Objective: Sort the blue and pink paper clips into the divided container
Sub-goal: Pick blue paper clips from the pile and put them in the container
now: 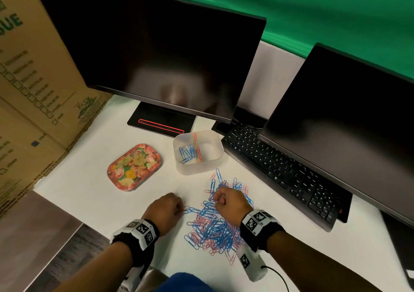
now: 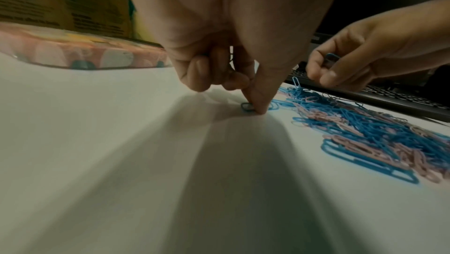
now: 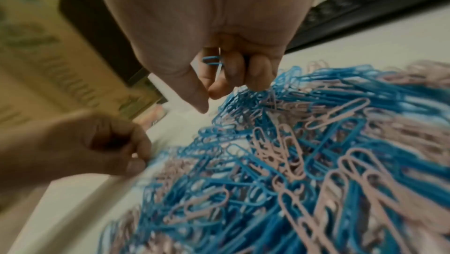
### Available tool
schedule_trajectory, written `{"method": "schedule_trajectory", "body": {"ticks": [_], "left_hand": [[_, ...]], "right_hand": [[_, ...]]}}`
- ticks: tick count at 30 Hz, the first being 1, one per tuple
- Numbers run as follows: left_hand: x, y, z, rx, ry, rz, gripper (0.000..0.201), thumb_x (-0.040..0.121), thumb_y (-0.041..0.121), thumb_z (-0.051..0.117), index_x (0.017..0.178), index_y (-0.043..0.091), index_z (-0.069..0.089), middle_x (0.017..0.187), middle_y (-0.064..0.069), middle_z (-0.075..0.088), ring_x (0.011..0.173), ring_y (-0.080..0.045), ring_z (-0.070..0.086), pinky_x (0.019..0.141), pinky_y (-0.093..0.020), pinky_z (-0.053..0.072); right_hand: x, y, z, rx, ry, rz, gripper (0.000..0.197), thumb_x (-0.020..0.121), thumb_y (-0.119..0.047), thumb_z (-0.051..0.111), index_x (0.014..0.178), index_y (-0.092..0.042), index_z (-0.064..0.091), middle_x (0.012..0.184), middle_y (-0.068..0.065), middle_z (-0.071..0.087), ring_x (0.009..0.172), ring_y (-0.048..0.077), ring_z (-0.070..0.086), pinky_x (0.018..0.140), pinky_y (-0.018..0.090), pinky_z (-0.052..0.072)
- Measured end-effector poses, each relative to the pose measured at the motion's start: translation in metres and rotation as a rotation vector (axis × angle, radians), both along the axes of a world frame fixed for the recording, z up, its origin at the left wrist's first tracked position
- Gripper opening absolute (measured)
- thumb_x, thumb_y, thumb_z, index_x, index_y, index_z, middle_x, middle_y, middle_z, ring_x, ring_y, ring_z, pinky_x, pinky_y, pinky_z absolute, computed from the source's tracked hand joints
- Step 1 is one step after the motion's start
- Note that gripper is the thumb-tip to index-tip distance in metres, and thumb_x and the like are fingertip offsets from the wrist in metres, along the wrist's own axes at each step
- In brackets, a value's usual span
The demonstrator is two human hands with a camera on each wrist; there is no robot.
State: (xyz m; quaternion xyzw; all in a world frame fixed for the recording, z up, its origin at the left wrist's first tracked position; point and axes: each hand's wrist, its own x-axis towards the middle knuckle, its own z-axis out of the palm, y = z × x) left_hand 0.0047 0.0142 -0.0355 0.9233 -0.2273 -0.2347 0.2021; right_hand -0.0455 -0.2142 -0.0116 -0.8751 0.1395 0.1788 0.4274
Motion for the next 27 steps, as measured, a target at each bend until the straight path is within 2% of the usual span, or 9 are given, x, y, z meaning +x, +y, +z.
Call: {"method": "schedule_trajectory", "body": {"ticks": [5, 10, 14, 17, 19, 21, 23, 25, 27], "left_hand": [[-0.001, 0.002, 0.002, 0.02, 0.026, 0.004, 0.008, 0.084, 0.023, 0.052, 0.087, 0.023, 0.06, 0.086, 0.012, 0.051, 0.081, -0.016, 0.054, 0.069, -0.027, 0.042], [-0.001, 0.008, 0.004, -0.022, 0.069, 0.043, 0.011, 0.081, 0.018, 0.052, 0.085, 0.025, 0.059, 0.082, 0.01, 0.063, 0.079, -0.017, 0.058, 0.07, -0.029, 0.047], [-0.001, 0.008, 0.005, -0.139, 0.104, 0.075, 0.032, 0.079, 0.012, 0.048, 0.105, 0.022, 0.065, 0.094, 0.006, 0.067, 0.09, -0.018, 0.061, 0.08, -0.026, 0.047], [0.001, 0.005, 0.006, -0.204, 0.194, 0.144, 0.029, 0.085, 0.011, 0.047, 0.103, 0.02, 0.068, 0.101, 0.004, 0.066, 0.091, -0.014, 0.057, 0.081, -0.022, 0.041], [0.003, 0.002, 0.008, -0.297, 0.301, 0.251, 0.026, 0.087, 0.004, 0.047, 0.086, 0.022, 0.067, 0.091, 0.009, 0.068, 0.086, -0.011, 0.058, 0.077, -0.02, 0.041], [0.005, -0.001, 0.011, -0.429, 0.435, 0.396, 0.028, 0.086, 0.001, 0.046, 0.071, 0.019, 0.063, 0.068, 0.012, 0.064, 0.069, -0.008, 0.055, 0.066, -0.02, 0.04], [0.006, -0.004, 0.018, -0.528, 0.564, 0.523, 0.022, 0.082, 0.003, 0.045, 0.066, 0.013, 0.056, 0.052, 0.007, 0.048, 0.05, -0.011, 0.039, 0.049, -0.021, 0.029], [0.008, -0.005, 0.024, -0.607, 0.645, 0.596, 0.012, 0.074, 0.011, 0.043, 0.066, 0.008, 0.053, 0.053, -0.004, 0.041, 0.044, -0.014, 0.031, 0.045, -0.022, 0.022], [0.009, -0.007, 0.027, -0.654, 0.678, 0.613, 0.014, 0.069, 0.015, 0.042, 0.067, 0.005, 0.052, 0.055, -0.009, 0.042, 0.042, -0.016, 0.034, 0.045, -0.021, 0.024]], "right_hand": [[0.007, 0.014, -0.003, -0.234, -0.056, 0.259, 0.025, 0.084, -0.004, 0.053, 0.101, -0.02, 0.06, 0.093, -0.003, 0.055, 0.086, 0.017, 0.056, 0.081, 0.031, 0.052], [0.015, 0.021, -0.006, -0.336, -0.039, 0.376, 0.035, 0.086, 0.001, 0.052, 0.114, -0.019, 0.059, 0.117, 0.003, 0.06, 0.105, 0.023, 0.059, 0.088, 0.032, 0.051], [0.025, 0.022, -0.012, -0.364, 0.037, 0.399, 0.039, 0.085, 0.003, 0.053, 0.119, -0.015, 0.059, 0.122, 0.007, 0.059, 0.109, 0.026, 0.059, 0.091, 0.03, 0.05], [0.028, 0.023, -0.013, -0.334, 0.087, 0.348, 0.035, 0.083, 0.003, 0.055, 0.113, -0.013, 0.063, 0.118, 0.008, 0.061, 0.105, 0.027, 0.06, 0.089, 0.03, 0.051], [0.028, 0.023, -0.013, -0.327, 0.083, 0.343, 0.026, 0.083, 0.0, 0.056, 0.103, -0.012, 0.067, 0.111, 0.008, 0.064, 0.1, 0.026, 0.062, 0.086, 0.03, 0.053], [0.026, 0.023, -0.011, -0.293, 0.062, 0.336, 0.015, 0.083, -0.005, 0.057, 0.09, -0.012, 0.068, 0.096, 0.007, 0.066, 0.09, 0.024, 0.063, 0.082, 0.032, 0.055], [0.023, 0.022, -0.01, -0.228, 0.019, 0.285, 0.009, 0.083, -0.008, 0.058, 0.081, -0.012, 0.066, 0.075, -0.001, 0.061, 0.077, 0.019, 0.06, 0.076, 0.031, 0.056], [0.022, 0.02, -0.008, -0.121, 0.002, 0.179, 0.006, 0.082, -0.008, 0.061, 0.079, -0.012, 0.066, 0.065, -0.009, 0.055, 0.067, 0.014, 0.056, 0.071, 0.028, 0.054], [0.022, 0.015, -0.005, -0.042, 0.016, 0.084, 0.009, 0.081, -0.01, 0.066, 0.075, -0.017, 0.066, 0.065, -0.01, 0.058, 0.062, 0.006, 0.055, 0.066, 0.02, 0.051]]}}
